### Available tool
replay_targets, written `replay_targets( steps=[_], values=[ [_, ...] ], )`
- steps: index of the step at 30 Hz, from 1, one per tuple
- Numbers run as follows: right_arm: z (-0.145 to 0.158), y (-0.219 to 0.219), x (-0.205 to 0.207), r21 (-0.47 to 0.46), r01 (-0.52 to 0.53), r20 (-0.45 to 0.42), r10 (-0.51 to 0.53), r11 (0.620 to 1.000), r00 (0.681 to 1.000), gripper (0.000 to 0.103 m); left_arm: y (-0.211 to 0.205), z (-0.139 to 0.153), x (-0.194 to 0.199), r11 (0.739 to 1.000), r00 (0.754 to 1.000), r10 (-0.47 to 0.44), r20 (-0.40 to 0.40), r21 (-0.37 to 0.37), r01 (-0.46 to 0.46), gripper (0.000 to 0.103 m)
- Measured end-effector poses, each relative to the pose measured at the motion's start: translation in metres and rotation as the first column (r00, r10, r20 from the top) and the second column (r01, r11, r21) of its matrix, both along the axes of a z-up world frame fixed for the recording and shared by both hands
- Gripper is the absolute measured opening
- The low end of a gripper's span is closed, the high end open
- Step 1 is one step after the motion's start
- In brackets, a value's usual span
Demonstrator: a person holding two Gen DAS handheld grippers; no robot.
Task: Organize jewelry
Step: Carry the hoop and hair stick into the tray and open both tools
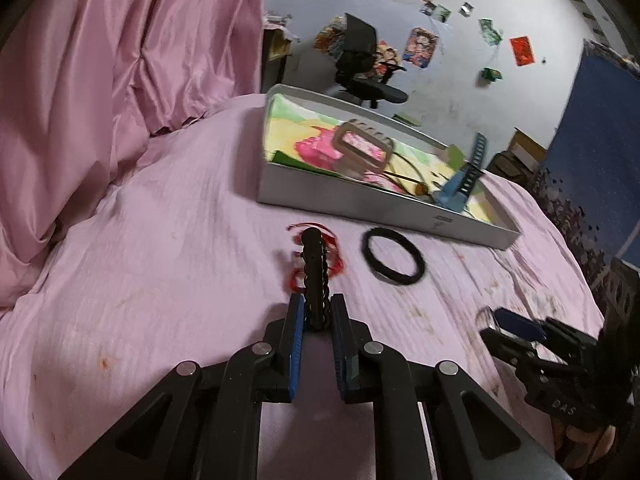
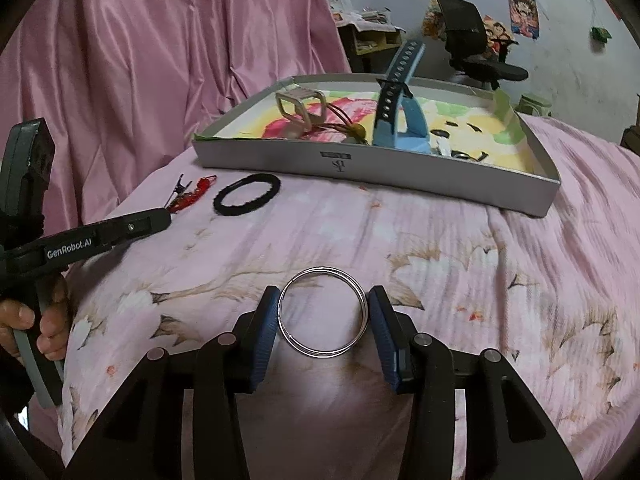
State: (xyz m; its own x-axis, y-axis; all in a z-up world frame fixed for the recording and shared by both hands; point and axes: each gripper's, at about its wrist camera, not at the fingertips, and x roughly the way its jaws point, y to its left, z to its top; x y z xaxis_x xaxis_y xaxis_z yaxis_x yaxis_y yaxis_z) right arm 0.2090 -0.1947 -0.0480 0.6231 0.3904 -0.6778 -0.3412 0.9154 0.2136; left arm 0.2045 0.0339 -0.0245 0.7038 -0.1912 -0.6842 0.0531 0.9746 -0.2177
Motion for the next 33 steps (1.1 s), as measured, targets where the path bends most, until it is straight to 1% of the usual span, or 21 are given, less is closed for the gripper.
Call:
replay_targets(
  steps=[3,10,16,20,25,30,33],
  values=[
    [0.005,0.002,-0.005,-0.010,-0.010,0.035,0.011,1.000,0.999,0.040,-0.007,0.004,-0.008,0.999,0.998,-0.037,0.042,0.003,0.037,0.013],
    [0.022,0.001,-0.013,-0.007,-0.018,0.120,0.019,1.000,0.993,0.040,-0.018,0.015,-0.016,0.996,0.990,-0.087,0.106,-0.002,0.088,0.013],
    [0.035,-0.004,-0.012,-0.002,-0.008,0.167,0.008,1.000,0.986,0.040,-0.030,0.030,-0.011,0.992,0.981,-0.117,0.152,-0.021,0.122,0.013],
    [0.046,-0.008,-0.008,-0.025,0.004,0.213,0.001,1.000,0.977,0.040,-0.043,0.041,0.003,0.990,0.975,-0.137,0.176,-0.017,0.142,0.013],
    [0.065,-0.019,0.009,-0.034,0.034,0.258,-0.024,0.999,0.966,0.040,-0.054,0.052,0.025,0.988,0.971,-0.138,0.197,-0.035,0.148,0.013],
    [0.083,-0.034,0.035,-0.038,0.078,0.300,-0.063,0.996,0.952,0.040,-0.056,0.054,0.057,0.992,0.977,-0.105,0.188,-0.053,0.117,0.013],
    [0.086,-0.041,0.053,-0.024,0.111,0.298,-0.099,0.994,0.949,0.040,-0.057,0.051,0.074,0.994,0.983,-0.086,0.163,-0.045,0.095,0.013]
  ],
)
